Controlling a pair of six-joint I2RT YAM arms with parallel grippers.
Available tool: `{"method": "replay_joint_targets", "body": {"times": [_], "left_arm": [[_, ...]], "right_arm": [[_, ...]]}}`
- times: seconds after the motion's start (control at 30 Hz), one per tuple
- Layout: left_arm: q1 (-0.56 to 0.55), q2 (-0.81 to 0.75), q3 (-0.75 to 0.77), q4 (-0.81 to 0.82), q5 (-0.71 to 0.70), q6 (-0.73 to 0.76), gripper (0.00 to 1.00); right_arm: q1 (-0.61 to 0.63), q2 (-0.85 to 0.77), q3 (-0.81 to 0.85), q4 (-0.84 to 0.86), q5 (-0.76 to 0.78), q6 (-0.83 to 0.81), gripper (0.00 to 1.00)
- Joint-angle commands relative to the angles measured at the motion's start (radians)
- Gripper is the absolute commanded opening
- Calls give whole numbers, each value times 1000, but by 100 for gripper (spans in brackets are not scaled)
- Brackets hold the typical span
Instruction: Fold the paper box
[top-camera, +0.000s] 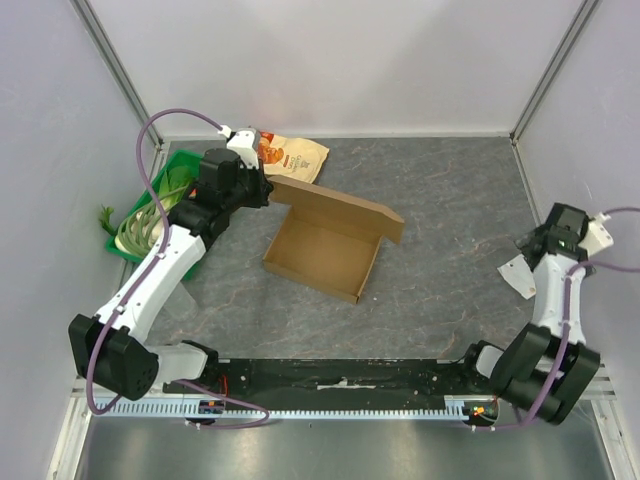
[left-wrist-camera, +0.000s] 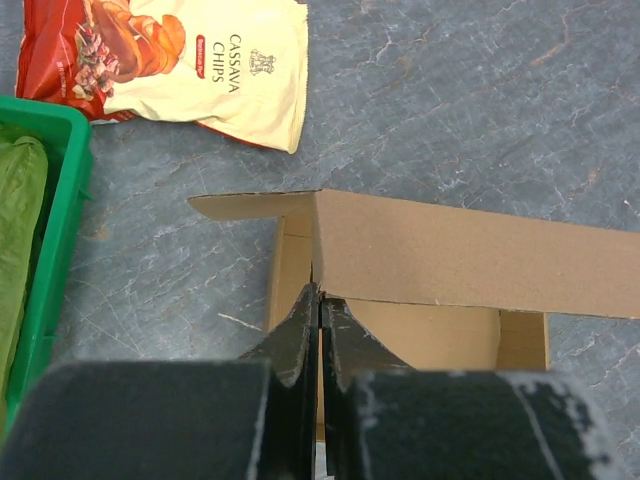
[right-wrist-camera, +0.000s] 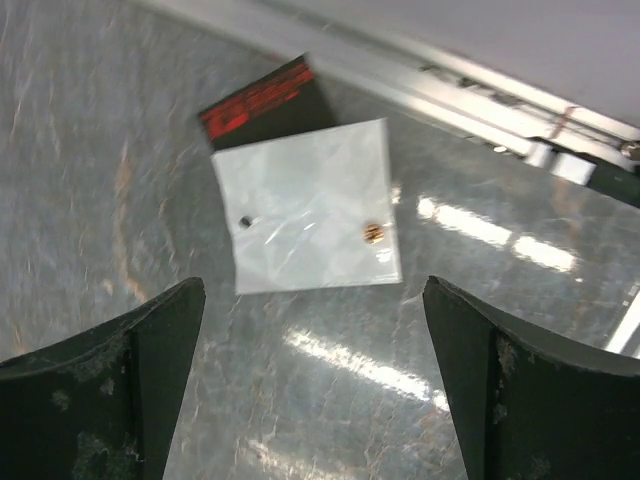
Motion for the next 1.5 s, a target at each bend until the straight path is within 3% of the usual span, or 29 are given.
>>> {"method": "replay_joint_targets", "body": {"times": [0.0,0.07,0.1,0.13,0.37,0.6,0.7,0.8,0.87,0.9,0.93,1.03,1.07,1.2,1.43,1.47], "left_arm": [[-1,15,45,-23,42,-63,2],[-1,26,62,-30,56,-78,2],[-1,29,64,-32,62,-79,2],[-1,32,64,-31,62,-81,2],[-1,20,54,-27,53,-73,2],[-1,15,45,-27,79,-72,2],[-1,9,38,-27,67,-70,2],[-1,6,34,-29,59,-69,2],[-1,9,34,-26,58,-72,2],[-1,11,34,-26,58,-70,2],[-1,12,33,-26,56,-70,2],[-1,18,33,-27,56,-70,2],[-1,18,33,-26,53,-70,2],[-1,21,36,-27,38,-69,2],[-1,37,48,-31,43,-81,2],[-1,37,48,-32,39,-81,2]], "right_arm": [[-131,-95,-93,139,-41,61,98],[-185,-76,-130,219,-170,23,98],[-221,-84,-197,260,-330,21,98],[-272,-105,-244,370,-375,25,98],[-315,-95,-472,613,-461,70,96],[-381,-47,-652,972,-620,154,85],[-407,-10,-690,1087,-656,199,71],[-409,19,-687,1135,-666,188,49],[-407,46,-671,1147,-662,165,23],[-407,71,-657,1134,-660,147,3],[-404,82,-626,1132,-671,130,0],[-274,70,-472,964,-659,-9,0],[-157,39,-438,900,-609,-65,0],[71,-137,-280,623,-486,-154,0],[353,-224,97,517,-714,-189,0],[443,-228,131,537,-740,-191,0]]}}
